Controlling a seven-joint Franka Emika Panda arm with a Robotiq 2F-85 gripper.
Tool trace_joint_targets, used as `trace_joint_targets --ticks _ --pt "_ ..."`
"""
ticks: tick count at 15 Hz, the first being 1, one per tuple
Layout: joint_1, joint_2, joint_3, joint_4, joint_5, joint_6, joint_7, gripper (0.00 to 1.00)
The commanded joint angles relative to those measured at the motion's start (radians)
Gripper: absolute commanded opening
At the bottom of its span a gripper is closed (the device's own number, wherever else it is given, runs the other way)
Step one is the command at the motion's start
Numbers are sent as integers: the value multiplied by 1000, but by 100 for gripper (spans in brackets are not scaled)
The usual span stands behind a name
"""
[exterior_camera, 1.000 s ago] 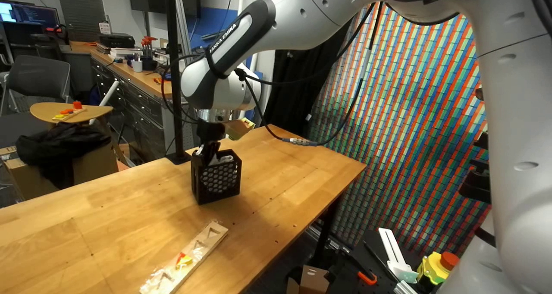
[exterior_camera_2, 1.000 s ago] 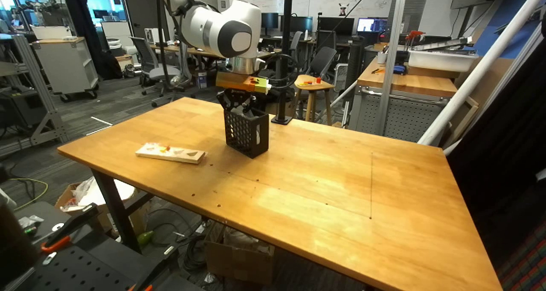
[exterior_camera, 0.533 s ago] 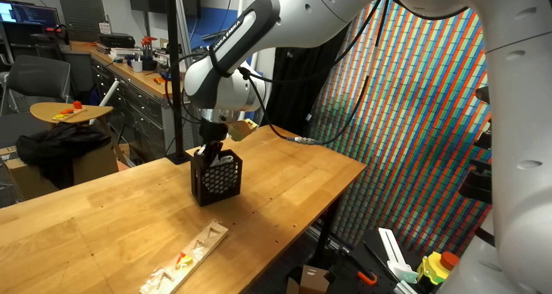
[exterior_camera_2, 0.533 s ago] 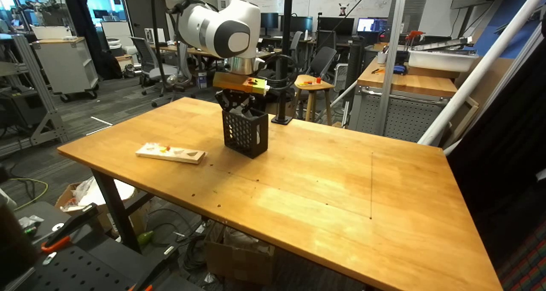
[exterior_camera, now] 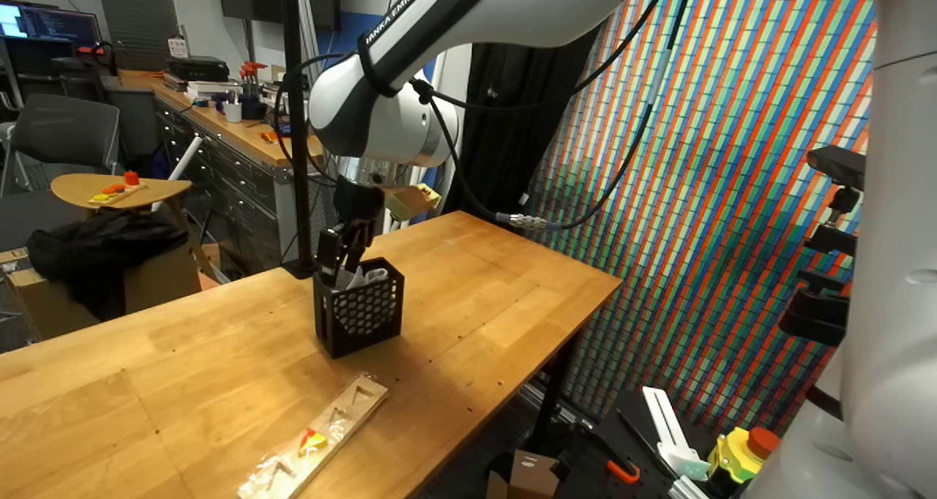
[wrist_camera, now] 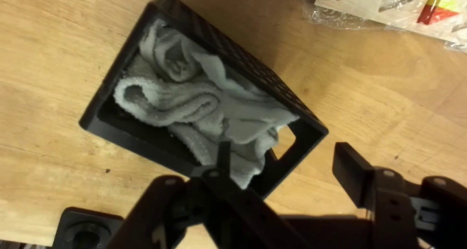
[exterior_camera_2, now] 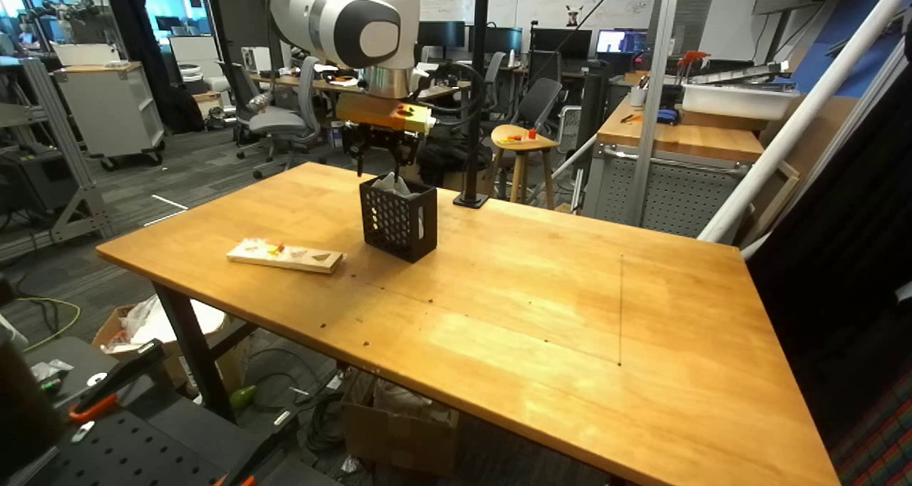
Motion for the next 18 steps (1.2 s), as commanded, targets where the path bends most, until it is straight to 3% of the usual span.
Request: trace_joint_targets --ticks 1,3,9,11,18 --pt "35 -80 -8 -40 0 -17 56 54" --pt "59 -91 -16 -31 -25 -34 96 59" --pt "121 -85 -55 3 -195 -143 230 12" --pt "133 -80 -76 19 -261 -190 275 1" --pt "143 -45 -100 106 -318 -253 349 1"
